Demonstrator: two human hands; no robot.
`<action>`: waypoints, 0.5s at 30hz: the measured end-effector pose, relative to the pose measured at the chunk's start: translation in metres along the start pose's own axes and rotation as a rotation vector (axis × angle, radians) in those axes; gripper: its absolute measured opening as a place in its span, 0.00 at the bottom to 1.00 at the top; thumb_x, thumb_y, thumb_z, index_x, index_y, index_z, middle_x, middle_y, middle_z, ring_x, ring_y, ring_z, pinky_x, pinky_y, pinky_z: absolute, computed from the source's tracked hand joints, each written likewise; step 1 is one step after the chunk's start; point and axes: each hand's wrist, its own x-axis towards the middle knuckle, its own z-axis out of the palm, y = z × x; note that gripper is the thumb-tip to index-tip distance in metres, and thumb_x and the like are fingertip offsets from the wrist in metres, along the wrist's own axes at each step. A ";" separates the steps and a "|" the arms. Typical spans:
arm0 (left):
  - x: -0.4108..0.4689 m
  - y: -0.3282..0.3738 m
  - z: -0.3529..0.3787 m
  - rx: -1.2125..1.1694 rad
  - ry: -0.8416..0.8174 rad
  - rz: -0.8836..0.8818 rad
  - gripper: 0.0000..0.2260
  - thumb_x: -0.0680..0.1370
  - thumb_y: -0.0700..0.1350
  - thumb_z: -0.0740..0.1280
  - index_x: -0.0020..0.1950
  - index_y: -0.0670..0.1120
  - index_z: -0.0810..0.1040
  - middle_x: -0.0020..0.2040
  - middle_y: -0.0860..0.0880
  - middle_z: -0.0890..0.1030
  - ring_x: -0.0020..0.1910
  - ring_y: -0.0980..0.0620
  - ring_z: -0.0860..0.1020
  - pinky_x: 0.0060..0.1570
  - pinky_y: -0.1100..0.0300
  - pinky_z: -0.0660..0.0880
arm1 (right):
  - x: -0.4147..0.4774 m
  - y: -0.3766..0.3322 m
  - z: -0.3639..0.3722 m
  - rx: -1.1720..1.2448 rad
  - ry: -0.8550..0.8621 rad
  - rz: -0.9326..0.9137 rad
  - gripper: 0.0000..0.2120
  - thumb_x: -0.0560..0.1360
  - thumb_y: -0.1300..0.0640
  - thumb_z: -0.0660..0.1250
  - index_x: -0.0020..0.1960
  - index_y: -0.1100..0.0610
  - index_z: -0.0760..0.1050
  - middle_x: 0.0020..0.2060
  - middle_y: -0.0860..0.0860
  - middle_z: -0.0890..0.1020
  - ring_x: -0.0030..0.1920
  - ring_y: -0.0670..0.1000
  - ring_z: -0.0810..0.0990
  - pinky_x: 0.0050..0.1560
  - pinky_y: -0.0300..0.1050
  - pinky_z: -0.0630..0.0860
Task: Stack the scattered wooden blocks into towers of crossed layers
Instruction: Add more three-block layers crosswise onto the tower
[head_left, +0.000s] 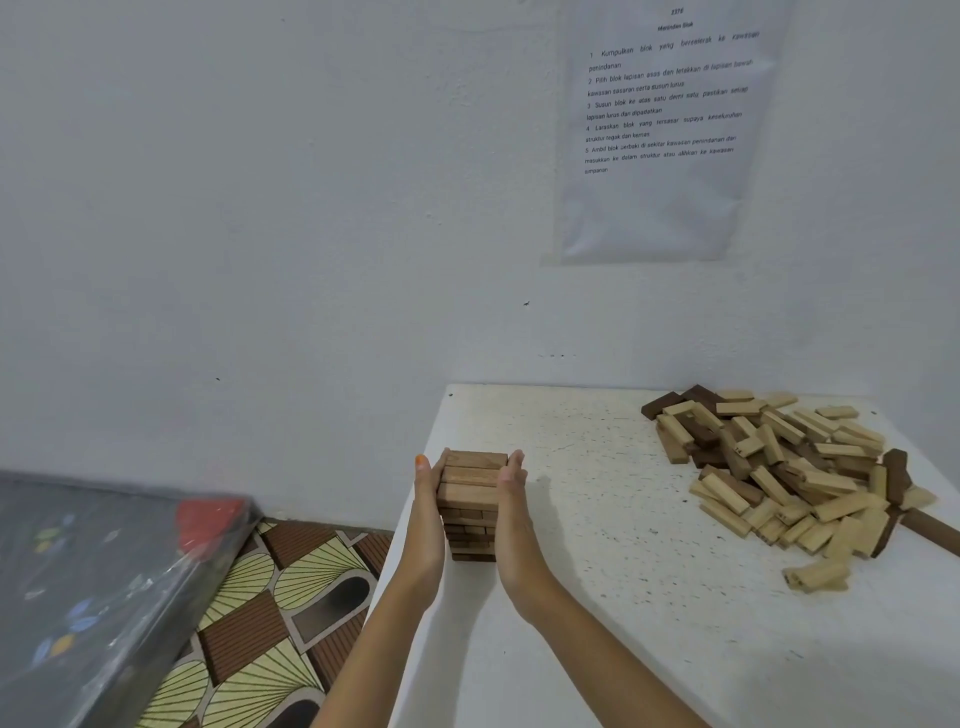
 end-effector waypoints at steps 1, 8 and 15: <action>0.001 -0.001 0.000 -0.001 0.000 -0.005 0.22 0.81 0.63 0.44 0.59 0.60 0.75 0.52 0.57 0.82 0.52 0.64 0.78 0.48 0.67 0.70 | 0.000 0.001 0.000 0.013 -0.008 -0.013 0.57 0.53 0.13 0.41 0.77 0.37 0.39 0.78 0.42 0.49 0.78 0.45 0.48 0.77 0.57 0.48; 0.000 -0.001 0.001 -0.011 -0.013 -0.008 0.22 0.81 0.63 0.44 0.57 0.61 0.77 0.54 0.53 0.83 0.55 0.60 0.79 0.48 0.65 0.72 | 0.012 0.014 0.002 0.069 -0.028 0.011 0.52 0.60 0.14 0.46 0.77 0.39 0.51 0.77 0.45 0.59 0.76 0.46 0.58 0.76 0.56 0.56; 0.002 -0.005 0.001 -0.009 -0.008 0.000 0.24 0.81 0.63 0.44 0.61 0.58 0.76 0.54 0.55 0.83 0.49 0.66 0.79 0.45 0.69 0.71 | 0.014 0.016 0.002 0.079 -0.032 0.015 0.52 0.60 0.15 0.46 0.77 0.40 0.51 0.77 0.44 0.58 0.77 0.46 0.56 0.76 0.56 0.54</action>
